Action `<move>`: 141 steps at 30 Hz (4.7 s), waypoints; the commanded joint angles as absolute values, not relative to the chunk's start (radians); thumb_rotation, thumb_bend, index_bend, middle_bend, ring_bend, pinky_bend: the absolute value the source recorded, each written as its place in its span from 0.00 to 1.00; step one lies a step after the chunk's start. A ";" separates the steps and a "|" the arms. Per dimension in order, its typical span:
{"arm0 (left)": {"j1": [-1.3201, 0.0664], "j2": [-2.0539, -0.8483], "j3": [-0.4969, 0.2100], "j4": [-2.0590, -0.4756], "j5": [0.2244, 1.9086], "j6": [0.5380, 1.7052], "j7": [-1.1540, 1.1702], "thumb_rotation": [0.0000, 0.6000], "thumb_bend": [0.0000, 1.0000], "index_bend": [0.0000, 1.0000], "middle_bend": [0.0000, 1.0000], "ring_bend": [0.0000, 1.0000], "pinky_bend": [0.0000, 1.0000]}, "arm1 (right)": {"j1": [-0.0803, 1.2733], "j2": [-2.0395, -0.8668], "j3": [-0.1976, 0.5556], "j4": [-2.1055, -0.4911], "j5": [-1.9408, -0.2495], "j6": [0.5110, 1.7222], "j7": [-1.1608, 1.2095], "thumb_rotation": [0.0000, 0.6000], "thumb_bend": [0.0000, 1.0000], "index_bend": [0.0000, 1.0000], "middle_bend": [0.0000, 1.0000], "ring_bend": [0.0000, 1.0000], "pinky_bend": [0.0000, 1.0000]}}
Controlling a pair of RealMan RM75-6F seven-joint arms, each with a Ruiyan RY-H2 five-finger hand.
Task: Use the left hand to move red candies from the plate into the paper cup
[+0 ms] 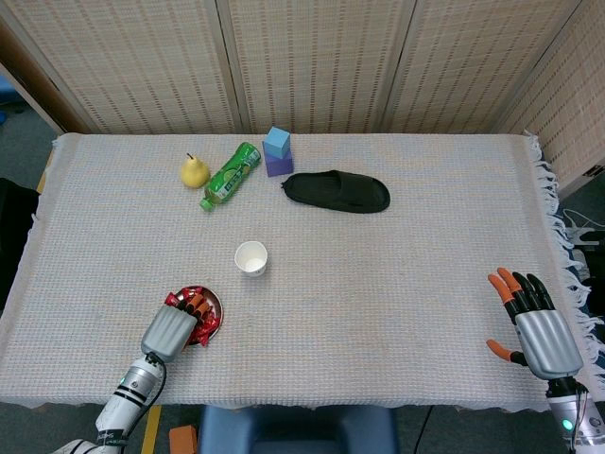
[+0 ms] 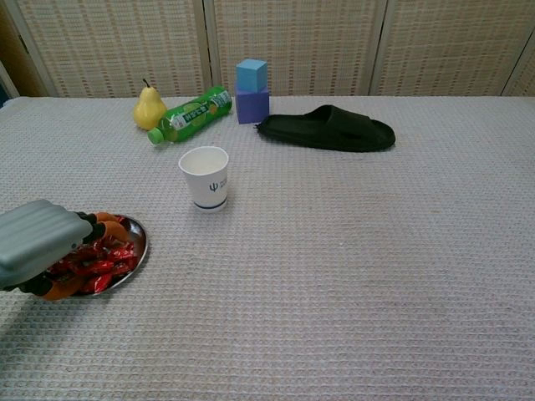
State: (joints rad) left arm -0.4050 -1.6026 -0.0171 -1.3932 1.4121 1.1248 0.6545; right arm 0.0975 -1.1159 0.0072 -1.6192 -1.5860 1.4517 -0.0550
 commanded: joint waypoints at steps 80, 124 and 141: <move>-0.400 -1.559 -0.052 -1.398 1.521 1.300 0.353 1.00 0.45 0.67 0.67 0.63 1.00 | 0.108 -1.115 -0.003 -1.628 -1.586 1.423 -0.066 1.00 0.04 0.00 0.00 0.00 0.00; -0.811 -1.669 -0.331 -1.403 1.193 1.027 0.533 1.00 0.45 0.68 0.68 0.65 1.00 | 0.107 -1.105 0.029 -1.614 -1.516 1.422 -0.033 1.00 0.04 0.00 0.00 0.00 0.00; -0.852 -1.697 -0.247 -1.266 1.166 0.969 0.566 1.00 0.44 0.42 0.49 0.51 0.89 | 0.100 -1.101 0.033 -1.613 -1.511 1.430 -0.027 1.00 0.04 0.00 0.00 0.00 0.00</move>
